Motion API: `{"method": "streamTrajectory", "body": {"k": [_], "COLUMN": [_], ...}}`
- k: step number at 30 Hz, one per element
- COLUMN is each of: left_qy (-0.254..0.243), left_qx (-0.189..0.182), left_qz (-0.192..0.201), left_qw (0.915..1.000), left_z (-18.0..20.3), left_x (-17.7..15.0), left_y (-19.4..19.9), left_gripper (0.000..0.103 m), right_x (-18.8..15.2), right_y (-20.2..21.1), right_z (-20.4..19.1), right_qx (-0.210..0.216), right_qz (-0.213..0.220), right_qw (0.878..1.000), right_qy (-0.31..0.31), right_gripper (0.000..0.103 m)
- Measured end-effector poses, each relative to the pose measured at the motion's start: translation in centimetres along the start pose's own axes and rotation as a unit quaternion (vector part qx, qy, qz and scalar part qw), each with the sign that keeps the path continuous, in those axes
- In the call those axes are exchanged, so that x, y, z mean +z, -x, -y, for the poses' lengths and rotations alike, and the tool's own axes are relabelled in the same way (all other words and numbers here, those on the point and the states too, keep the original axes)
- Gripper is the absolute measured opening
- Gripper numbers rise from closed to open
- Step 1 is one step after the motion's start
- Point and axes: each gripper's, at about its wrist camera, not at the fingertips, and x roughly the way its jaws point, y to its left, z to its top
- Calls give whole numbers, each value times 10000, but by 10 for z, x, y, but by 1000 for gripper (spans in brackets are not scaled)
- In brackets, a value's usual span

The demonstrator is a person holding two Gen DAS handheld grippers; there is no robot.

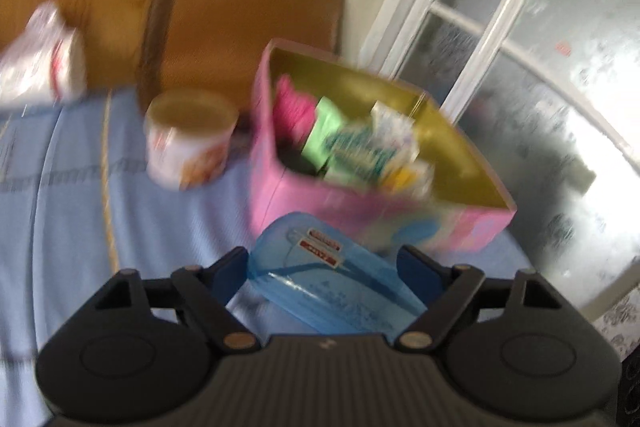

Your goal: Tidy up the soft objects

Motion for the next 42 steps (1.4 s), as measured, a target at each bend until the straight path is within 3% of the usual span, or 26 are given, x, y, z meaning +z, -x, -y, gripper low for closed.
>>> {"method": "streamTrajectory", "body": {"k": [7,13,16,19,22,33,42], "left_qy": [-263,130,149,90,20,-915,-1115], "left_qx": [-77,15,194,348,384,1132,1295], "left_qz": [330,-98,-144,-144,-72,287,423], "left_qw": [9991,9999,9996,9993,9992,9889,9844], "left_z": [31,27,29,35,39,77,93], "left_x": [61,88,92,93,93,60,23], "left_y": [-34,-95,-117,-125,-123,-79,-33], "left_gripper": [85,88,98,98,98,98,100], "right_x": [53,81,89,94,99,85,69], "right_y": [-23,-65,-90,-107,-113,-65,-17], "right_z": [53,105,121,131,146,144,118], "right_qx": [-200,-108,-514,-1272,-1866,-1441,-1311], "right_qz": [146,-652,-1075,-1144,-982,-411,-93], "right_qw": [9997,9973,9928,9852,9774,9838,9751], "right_qy": [-47,-308,-113,130,143,-984,-1789], "right_gripper": [60,60,60,60,61,61,62]}}
